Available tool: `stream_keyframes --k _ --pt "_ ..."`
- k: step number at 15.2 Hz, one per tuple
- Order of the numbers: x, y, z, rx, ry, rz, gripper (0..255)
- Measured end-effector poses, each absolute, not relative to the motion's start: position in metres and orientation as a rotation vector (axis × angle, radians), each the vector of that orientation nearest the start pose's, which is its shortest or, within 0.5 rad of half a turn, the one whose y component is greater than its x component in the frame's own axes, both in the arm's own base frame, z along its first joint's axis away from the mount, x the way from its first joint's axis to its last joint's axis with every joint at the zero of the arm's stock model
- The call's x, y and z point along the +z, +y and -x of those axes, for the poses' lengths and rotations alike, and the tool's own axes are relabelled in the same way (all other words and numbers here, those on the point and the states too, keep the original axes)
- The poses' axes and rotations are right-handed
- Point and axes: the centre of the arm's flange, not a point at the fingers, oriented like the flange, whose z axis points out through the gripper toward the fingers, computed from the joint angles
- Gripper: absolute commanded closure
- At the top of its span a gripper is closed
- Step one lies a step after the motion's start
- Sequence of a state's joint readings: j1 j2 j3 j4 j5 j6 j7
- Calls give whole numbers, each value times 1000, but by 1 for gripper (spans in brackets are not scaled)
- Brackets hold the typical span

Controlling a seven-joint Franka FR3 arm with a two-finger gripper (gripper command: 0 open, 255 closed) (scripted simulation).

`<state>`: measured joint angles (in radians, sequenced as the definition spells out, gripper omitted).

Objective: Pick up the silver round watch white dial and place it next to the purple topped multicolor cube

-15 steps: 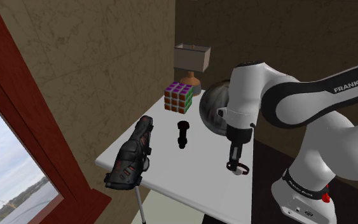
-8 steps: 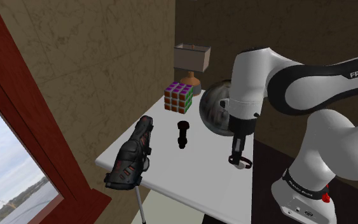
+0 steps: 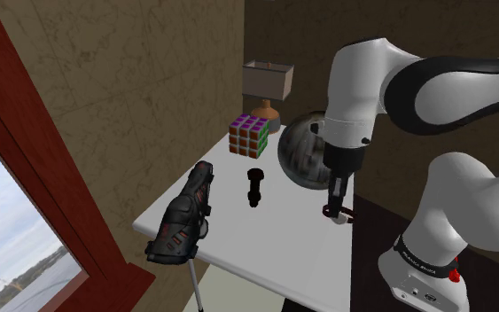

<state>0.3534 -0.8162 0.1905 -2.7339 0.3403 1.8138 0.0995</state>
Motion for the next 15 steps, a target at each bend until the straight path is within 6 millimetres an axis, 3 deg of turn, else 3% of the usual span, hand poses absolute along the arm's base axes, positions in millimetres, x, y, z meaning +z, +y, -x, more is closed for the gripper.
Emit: stream_keyframes --k 7,15 --pt "471 171 -245 231 -412 2955 255" --pt "475 108 -322 231 -410 2955 255"
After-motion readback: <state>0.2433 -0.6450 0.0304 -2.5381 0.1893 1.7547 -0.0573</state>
